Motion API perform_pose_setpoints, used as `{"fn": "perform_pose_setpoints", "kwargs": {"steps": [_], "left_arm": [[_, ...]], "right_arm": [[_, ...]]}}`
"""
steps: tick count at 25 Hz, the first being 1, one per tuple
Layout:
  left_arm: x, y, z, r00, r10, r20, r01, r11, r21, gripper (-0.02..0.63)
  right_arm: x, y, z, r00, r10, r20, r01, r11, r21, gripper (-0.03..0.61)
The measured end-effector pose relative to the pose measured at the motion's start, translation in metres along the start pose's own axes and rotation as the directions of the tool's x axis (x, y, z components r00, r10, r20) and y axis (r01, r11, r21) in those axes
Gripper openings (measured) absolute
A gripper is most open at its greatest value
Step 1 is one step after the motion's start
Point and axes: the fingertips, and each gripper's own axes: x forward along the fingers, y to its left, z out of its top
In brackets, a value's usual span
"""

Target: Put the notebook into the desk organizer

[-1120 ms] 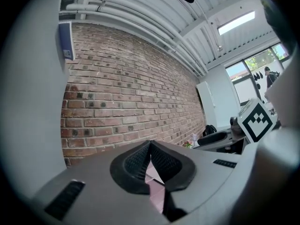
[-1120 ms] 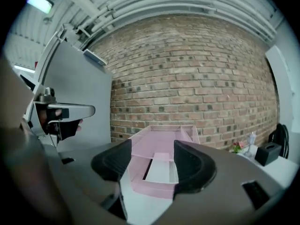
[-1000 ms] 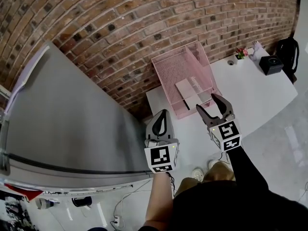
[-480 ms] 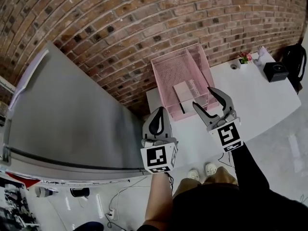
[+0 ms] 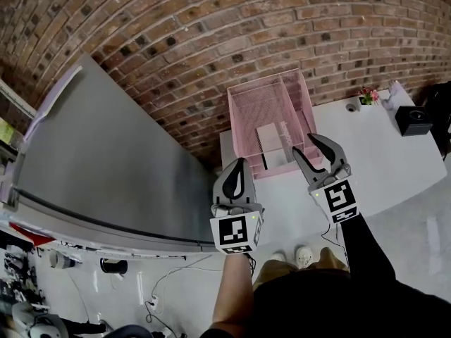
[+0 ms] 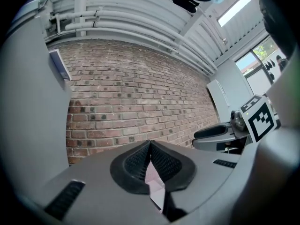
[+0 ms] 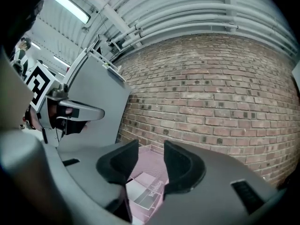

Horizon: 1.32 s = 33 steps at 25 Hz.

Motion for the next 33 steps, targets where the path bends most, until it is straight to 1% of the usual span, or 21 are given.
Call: {"fn": "perform_pose_setpoints", "kwargs": {"steps": [1, 3, 6, 10, 20, 33], "left_arm": [[0.001, -0.001, 0.001, 1.000, 0.005, 0.000, -0.005, 1.000, 0.003, 0.014], [0.002, -0.004, 0.004, 1.000, 0.011, 0.001, -0.011, 1.000, 0.007, 0.014], [0.006, -0.007, 0.004, 1.000, 0.015, 0.000, -0.015, 1.000, 0.007, 0.014], [0.010, -0.012, 0.002, 1.000, 0.015, -0.009, -0.015, 1.000, 0.009, 0.014], [0.021, -0.011, -0.002, 0.999, 0.018, -0.030, -0.017, 1.000, 0.022, 0.014], [0.023, -0.006, -0.010, 0.999, 0.016, -0.043, -0.016, 1.000, 0.020, 0.014]], "right_arm": [[-0.001, -0.003, -0.001, 1.000, -0.002, -0.001, 0.002, 1.000, 0.000, 0.164], [-0.003, -0.007, 0.000, 1.000, 0.007, 0.000, -0.007, 1.000, 0.016, 0.021], [-0.005, -0.011, 0.003, 0.999, 0.032, 0.015, -0.032, 0.998, 0.050, 0.020], [-0.006, -0.016, 0.003, 1.000, 0.026, 0.017, -0.026, 1.000, 0.009, 0.020], [0.002, -0.030, 0.000, 1.000, 0.022, 0.023, -0.023, 0.999, 0.034, 0.020], [0.007, -0.026, -0.003, 0.999, 0.029, 0.013, -0.029, 0.999, 0.028, 0.020]]}}
